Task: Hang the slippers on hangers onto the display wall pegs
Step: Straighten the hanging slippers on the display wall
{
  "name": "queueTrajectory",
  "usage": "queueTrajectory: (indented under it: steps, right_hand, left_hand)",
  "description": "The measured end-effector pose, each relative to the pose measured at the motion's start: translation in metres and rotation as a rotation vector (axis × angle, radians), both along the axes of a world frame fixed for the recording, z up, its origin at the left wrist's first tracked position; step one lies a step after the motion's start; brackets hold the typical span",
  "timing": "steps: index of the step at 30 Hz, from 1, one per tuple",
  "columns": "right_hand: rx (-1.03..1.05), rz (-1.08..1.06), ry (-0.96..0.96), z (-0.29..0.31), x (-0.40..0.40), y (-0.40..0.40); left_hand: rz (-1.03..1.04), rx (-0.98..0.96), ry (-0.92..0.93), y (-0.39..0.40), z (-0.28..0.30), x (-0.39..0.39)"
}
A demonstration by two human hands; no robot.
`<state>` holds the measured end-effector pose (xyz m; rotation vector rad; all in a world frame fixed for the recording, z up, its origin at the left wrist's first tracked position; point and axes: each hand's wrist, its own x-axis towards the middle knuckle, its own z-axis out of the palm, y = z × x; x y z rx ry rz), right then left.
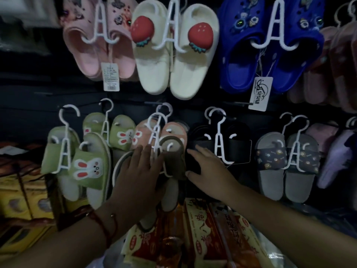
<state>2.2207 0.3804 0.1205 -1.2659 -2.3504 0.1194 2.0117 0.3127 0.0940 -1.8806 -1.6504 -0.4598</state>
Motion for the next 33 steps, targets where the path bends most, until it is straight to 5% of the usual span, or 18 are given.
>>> queueTrajectory:
  steps: [11, 33]
  right_hand:
    - [0.205, 0.010, -0.059, -0.004, -0.040, -0.008]
    - [0.191, -0.118, -0.053, 0.014, -0.058, 0.029]
  left_hand:
    - [0.038, -0.025, -0.177, 0.014, -0.034, -0.038]
    - [-0.096, -0.108, -0.048, 0.091, -0.019, -0.068]
